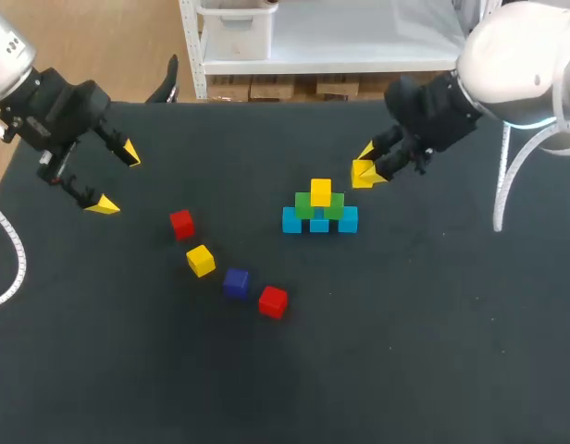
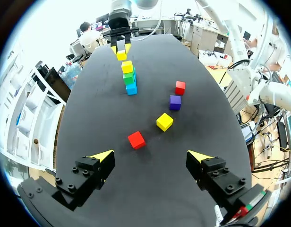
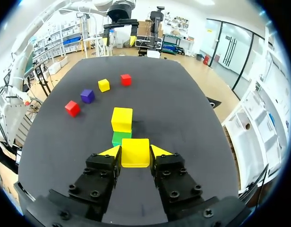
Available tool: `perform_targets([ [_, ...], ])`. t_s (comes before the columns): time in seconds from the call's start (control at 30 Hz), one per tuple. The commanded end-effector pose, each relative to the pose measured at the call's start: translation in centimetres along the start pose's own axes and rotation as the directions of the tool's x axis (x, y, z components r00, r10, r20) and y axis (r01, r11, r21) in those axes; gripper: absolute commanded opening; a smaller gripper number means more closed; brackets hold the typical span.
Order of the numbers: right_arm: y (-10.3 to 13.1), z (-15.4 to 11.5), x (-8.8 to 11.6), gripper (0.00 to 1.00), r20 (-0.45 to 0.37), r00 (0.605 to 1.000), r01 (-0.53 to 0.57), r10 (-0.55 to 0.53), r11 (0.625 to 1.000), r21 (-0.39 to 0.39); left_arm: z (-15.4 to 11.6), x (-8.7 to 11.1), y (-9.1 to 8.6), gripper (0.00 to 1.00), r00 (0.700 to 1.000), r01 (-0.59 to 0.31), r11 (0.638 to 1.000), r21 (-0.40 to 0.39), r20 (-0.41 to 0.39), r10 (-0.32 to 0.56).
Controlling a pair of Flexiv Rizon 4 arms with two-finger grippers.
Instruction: Place the blue cubes, place green cubes on the blue cubes, place the yellow cubes on the green cubes, then place the red cubes on the yellow cubes, and place purple cube on the red cubes.
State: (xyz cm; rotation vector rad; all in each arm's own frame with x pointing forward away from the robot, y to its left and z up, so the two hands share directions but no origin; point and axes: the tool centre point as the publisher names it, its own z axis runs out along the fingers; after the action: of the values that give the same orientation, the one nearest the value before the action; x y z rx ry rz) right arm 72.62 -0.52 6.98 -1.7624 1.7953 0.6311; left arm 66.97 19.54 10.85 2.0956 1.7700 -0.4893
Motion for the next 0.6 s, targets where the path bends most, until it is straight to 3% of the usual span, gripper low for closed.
perform_targets([
  [0.03,0.2,0.7,-0.2,0.0,0.002,1.0,0.0,0.0,1.0,-0.003,0.0,0.1,-0.1,1.0,1.0,-0.002,1.0,-0.002,0.001,0.002],
  [0.6,1.3,1.8,-0.8,0.0,0.011,1.0,-0.003,0.003,1.0,-0.015,0.0,0.1,-0.1,1.0,1.0,-0.002,1.0,-0.002,0.001,0.002],
])
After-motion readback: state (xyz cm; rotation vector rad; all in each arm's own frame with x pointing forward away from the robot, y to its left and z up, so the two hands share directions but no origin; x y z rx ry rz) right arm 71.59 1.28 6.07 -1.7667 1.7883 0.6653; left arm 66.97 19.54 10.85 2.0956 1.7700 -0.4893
